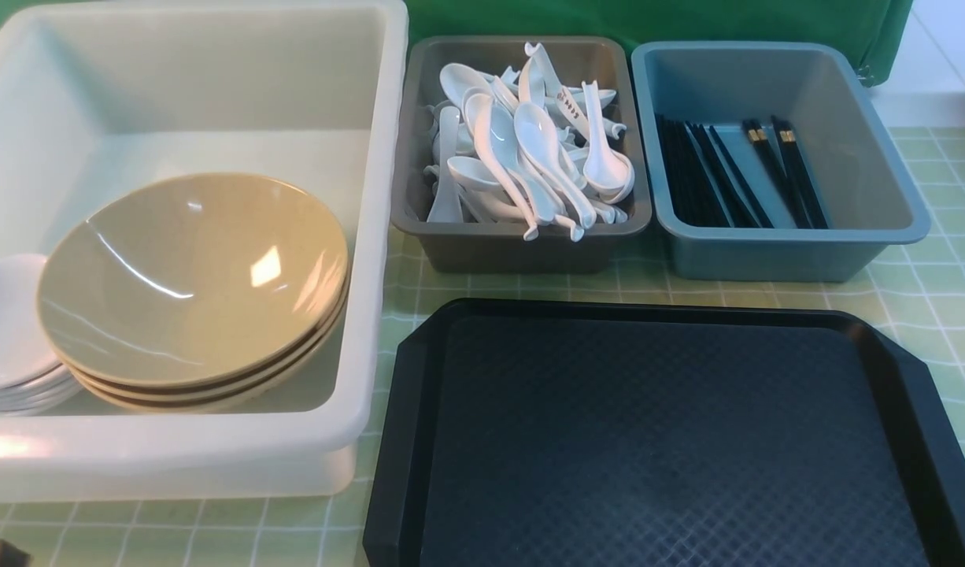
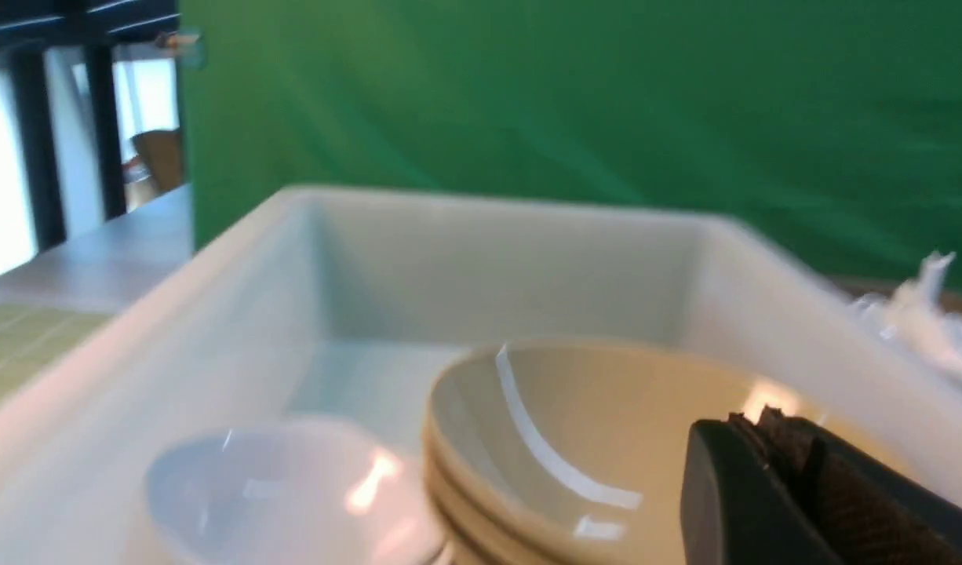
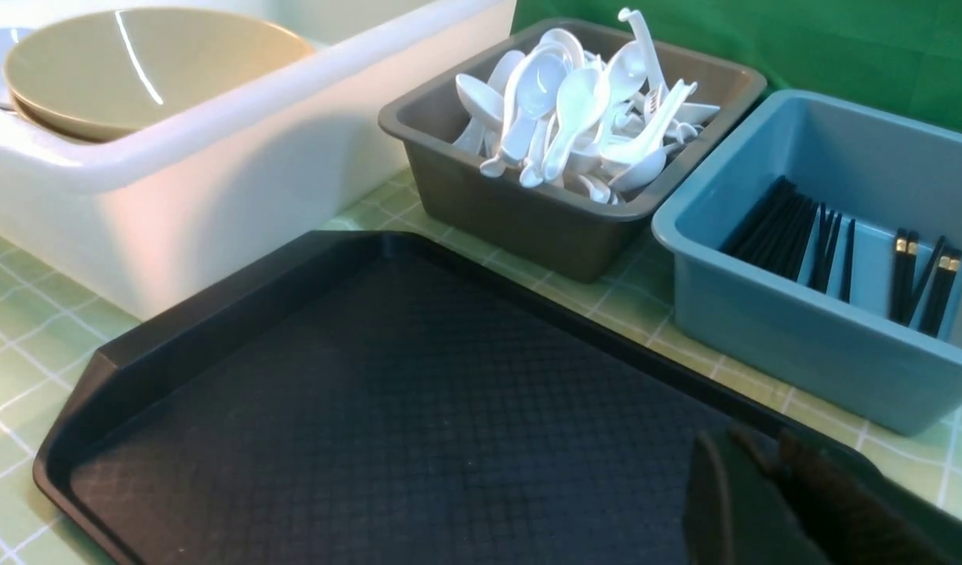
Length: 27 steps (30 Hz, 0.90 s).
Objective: On green table put chopsticks spoon bowls plates into blue grey white boxes.
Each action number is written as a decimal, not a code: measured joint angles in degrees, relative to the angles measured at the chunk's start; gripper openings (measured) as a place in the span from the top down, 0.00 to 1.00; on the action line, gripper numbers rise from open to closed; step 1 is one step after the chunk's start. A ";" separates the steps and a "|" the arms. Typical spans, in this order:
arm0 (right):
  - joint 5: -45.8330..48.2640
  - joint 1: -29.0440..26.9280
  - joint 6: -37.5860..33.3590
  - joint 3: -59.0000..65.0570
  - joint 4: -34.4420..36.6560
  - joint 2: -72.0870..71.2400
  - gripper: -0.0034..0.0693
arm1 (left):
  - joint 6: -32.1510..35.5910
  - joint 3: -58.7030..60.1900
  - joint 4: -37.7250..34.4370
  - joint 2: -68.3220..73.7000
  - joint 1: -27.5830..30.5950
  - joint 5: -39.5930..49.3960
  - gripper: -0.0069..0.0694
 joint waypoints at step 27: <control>0.02 -0.13 0.06 0.00 0.00 0.00 0.80 | 0.00 2.86 0.06 -0.30 -5.73 13.48 0.91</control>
